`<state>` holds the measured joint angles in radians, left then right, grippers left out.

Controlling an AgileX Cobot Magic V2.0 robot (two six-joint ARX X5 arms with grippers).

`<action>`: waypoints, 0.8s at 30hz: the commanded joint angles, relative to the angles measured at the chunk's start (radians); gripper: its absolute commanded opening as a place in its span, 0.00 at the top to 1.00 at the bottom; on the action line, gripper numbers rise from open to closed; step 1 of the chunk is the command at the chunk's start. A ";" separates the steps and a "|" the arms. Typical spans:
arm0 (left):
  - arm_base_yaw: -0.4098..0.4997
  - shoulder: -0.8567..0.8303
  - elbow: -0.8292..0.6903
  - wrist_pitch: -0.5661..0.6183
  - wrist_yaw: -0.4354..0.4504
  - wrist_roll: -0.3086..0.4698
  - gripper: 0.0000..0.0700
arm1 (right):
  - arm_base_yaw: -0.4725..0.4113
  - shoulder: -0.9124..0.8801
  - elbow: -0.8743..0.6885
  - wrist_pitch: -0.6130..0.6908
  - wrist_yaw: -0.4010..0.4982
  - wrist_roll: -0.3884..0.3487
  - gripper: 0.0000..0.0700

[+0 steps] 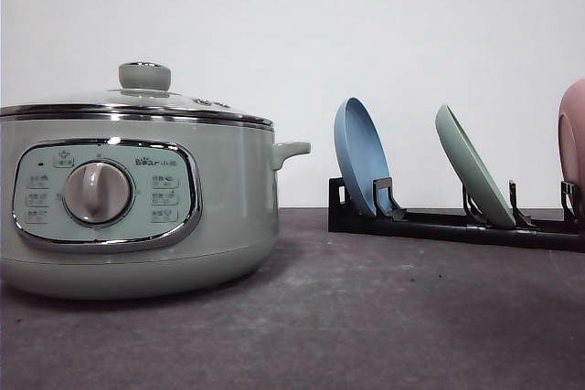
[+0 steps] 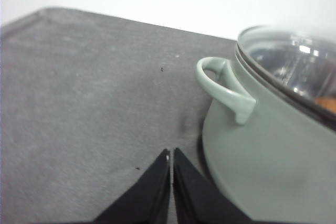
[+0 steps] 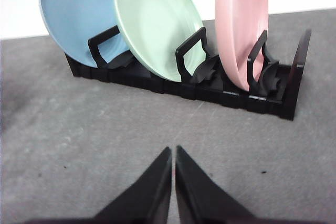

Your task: Transfer potato from steamer to green plate

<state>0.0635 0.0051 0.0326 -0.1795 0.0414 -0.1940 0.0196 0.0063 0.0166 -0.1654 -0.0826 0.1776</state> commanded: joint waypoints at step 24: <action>0.002 0.027 0.260 -0.015 0.020 -0.260 1.00 | 0.003 -0.002 0.229 0.008 -0.019 0.177 1.00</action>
<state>0.0635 0.0252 0.2688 -0.2039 0.0578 -0.4708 0.0196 0.0067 0.2193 -0.1684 -0.1043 0.3485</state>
